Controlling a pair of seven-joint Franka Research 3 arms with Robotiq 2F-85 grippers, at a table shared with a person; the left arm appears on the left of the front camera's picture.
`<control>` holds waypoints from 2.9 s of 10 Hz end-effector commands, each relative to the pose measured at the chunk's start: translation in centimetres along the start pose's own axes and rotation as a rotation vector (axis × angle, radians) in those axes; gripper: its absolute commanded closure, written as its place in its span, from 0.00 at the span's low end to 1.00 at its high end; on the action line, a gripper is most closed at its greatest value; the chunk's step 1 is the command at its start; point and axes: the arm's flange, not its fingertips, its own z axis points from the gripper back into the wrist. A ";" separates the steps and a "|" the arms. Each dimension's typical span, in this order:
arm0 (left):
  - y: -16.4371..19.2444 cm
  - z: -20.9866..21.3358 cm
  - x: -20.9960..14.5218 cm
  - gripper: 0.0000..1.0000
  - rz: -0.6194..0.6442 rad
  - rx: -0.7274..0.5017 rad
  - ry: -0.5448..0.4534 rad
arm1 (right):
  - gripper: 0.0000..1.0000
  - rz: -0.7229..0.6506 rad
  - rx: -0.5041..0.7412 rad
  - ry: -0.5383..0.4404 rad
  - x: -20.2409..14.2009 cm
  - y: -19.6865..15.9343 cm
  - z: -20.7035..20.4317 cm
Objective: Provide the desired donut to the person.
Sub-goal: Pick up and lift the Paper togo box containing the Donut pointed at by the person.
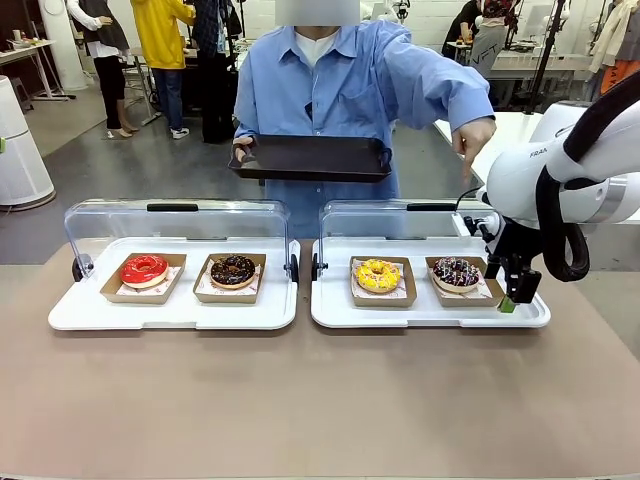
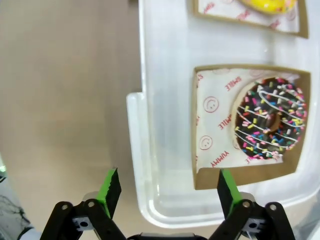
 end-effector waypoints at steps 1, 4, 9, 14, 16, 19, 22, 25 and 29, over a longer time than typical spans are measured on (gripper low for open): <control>-0.1 0.1 0.1 0.00 -0.003 -0.003 -0.005 | 0.00 -0.002 -0.017 -0.047 -0.7 -2.2 -0.7; -0.1 0.1 0.1 0.00 -0.003 -0.003 -0.005 | 0.00 -0.004 -0.011 -0.069 -1.2 -3.7 -1.1; -0.1 0.1 0.1 0.00 -0.003 -0.003 -0.005 | 0.00 -0.010 0.015 -0.044 -1.4 -4.4 -2.8; -0.1 0.1 0.1 0.00 -0.003 -0.003 -0.005 | 0.00 -0.001 0.043 0.007 -0.8 -4.1 -4.9; -0.1 0.1 0.1 0.00 -0.003 -0.003 -0.005 | 0.00 -0.007 0.035 0.016 -0.8 -3.9 -4.9; -0.1 0.1 0.1 0.00 -0.003 -0.003 -0.005 | 0.59 -0.006 0.020 0.014 -1.0 -3.9 -5.0; -0.1 0.1 0.1 0.00 -0.003 -0.003 -0.005 | 1.00 -0.006 0.015 0.006 -0.9 -3.9 -4.8; -0.1 0.1 0.1 0.00 -0.003 -0.003 -0.005 | 0.96 -0.010 0.011 0.003 -1.0 -3.9 -4.7; -0.1 0.1 0.1 0.00 -0.003 -0.003 -0.005 | 1.00 -0.004 0.002 0.007 -1.1 -3.6 -4.2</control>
